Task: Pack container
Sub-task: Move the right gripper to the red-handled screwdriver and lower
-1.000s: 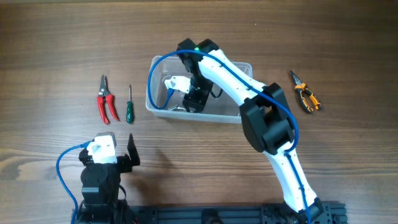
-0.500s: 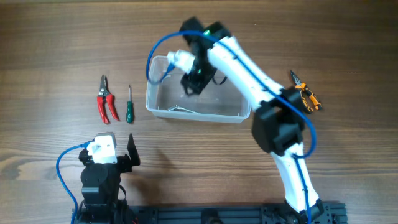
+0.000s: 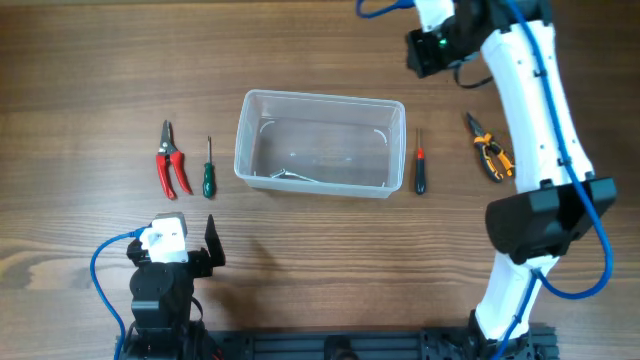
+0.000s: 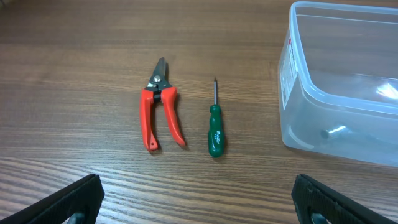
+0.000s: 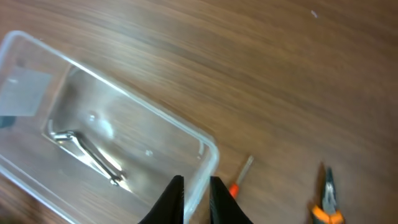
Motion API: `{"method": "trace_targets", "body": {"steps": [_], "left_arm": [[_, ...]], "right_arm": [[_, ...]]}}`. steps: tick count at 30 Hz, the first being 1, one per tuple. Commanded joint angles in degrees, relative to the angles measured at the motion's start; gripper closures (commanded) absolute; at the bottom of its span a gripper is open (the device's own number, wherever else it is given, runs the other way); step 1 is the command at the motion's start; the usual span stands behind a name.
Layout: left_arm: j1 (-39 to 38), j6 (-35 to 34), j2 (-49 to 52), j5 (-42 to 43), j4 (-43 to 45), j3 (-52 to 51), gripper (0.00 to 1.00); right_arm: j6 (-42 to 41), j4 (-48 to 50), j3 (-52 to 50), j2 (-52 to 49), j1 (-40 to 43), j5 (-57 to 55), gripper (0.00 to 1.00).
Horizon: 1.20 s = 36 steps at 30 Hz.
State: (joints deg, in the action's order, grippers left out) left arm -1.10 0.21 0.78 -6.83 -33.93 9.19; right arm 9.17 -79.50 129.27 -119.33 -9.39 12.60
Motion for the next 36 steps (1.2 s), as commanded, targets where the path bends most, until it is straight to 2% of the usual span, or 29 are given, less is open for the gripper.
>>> {"method": "trace_targets", "body": {"steps": [1, 6, 12, 18, 20, 21, 26, 36], "left_arm": [[0.4, 1.0, -0.5, -0.3, 0.0, -0.3, 0.0], [0.4, 1.0, -0.5, -0.3, 0.0, -0.3, 0.0], [0.4, 1.0, -0.5, -0.3, 0.0, -0.3, 0.0], [0.4, 1.0, -0.5, -0.3, 0.0, -0.3, 0.0], [0.4, 1.0, -0.5, -0.3, 0.0, -0.3, 0.0], [0.4, 1.0, -0.5, -0.3, 0.0, -0.3, 0.0], [0.4, 1.0, -0.5, -0.3, 0.0, -0.3, 0.0], [0.4, 1.0, -0.5, -0.3, 0.0, -0.3, 0.0]], "right_arm": [[-0.8, -1.6, 0.7, 0.8, 3.4, -1.0, 0.82], [-2.1, -3.4, 0.3, 0.6, 6.2, -1.1, 0.74], [-4.9, -3.0, -5.9, 0.6, 6.2, -6.9, 0.84], [-10.1, 2.0, -19.9, 0.6, 6.2, -8.1, 0.87], [-12.9, 3.6, -24.2, 0.6, 6.2, -8.1, 0.83], [-13.5, 4.0, -25.7, 0.6, 6.2, -8.1, 0.78], [-13.8, 5.8, -32.3, 0.6, 6.2, -8.1, 0.69], [-16.7, 10.3, -39.6, 0.6, 5.0, -4.7, 0.68]]}}
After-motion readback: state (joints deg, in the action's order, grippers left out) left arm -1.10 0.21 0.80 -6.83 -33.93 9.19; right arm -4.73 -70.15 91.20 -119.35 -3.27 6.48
